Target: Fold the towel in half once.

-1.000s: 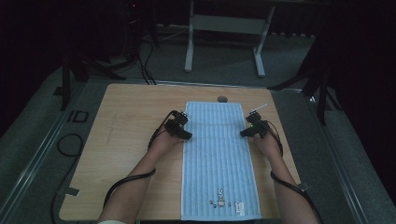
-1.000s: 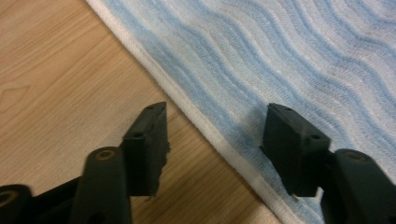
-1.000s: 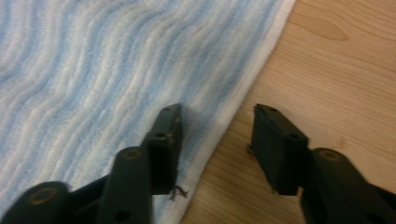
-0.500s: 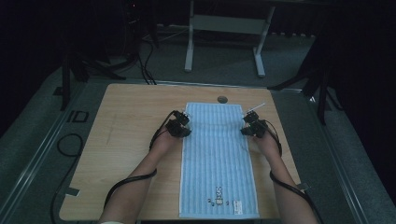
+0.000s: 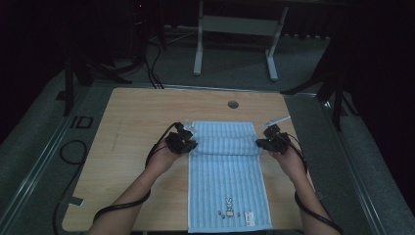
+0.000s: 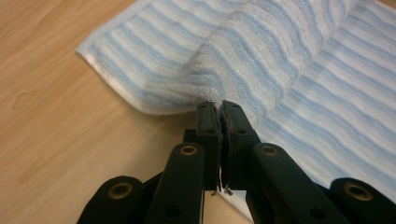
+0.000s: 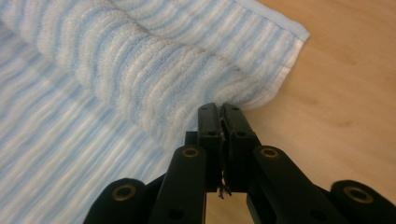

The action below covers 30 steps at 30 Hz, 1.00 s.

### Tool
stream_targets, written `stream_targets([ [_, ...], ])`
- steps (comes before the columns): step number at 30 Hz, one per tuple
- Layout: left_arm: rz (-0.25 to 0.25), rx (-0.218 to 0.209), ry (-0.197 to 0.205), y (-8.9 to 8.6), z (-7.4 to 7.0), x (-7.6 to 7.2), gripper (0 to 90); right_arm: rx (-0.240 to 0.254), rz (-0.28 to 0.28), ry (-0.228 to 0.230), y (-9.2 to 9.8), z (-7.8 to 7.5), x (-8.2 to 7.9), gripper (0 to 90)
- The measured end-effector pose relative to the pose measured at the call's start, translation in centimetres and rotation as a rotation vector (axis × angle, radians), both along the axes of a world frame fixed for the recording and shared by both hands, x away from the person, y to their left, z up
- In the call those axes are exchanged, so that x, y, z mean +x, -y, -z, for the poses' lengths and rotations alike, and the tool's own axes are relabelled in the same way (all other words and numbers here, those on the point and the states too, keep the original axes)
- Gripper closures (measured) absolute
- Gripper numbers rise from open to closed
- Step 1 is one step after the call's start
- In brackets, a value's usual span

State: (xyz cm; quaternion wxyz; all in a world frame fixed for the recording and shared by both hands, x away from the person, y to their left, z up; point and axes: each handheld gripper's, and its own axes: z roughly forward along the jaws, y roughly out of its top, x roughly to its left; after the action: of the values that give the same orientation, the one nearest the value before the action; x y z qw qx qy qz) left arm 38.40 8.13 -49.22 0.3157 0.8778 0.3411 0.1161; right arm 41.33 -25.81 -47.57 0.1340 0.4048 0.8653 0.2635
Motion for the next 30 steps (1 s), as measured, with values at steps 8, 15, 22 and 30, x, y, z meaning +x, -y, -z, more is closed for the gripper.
stream_targets([
  [8, 0.060, 0.026, -0.059, -1.0, -0.1, -3.6, 56.9, 0.031, -0.056, -0.019, 0.7, 0.6, -4.8, 73.5],
  [15, 0.102, 0.016, -0.099, 0.8, 1.2, -3.2, 63.8, 0.032, -0.063, -0.011, -0.2, 1.2, -5.5, 77.1],
  [22, 0.097, 0.047, -0.154, 1.9, 3.9, -2.2, 69.2, -0.052, -0.075, -0.085, -1.8, 5.0, -4.3, 78.7],
  [30, 0.075, 0.061, -0.164, 0.5, 3.9, -1.1, 69.0, -0.034, -0.076, -0.095, -2.5, 5.2, -3.4, 78.6],
])
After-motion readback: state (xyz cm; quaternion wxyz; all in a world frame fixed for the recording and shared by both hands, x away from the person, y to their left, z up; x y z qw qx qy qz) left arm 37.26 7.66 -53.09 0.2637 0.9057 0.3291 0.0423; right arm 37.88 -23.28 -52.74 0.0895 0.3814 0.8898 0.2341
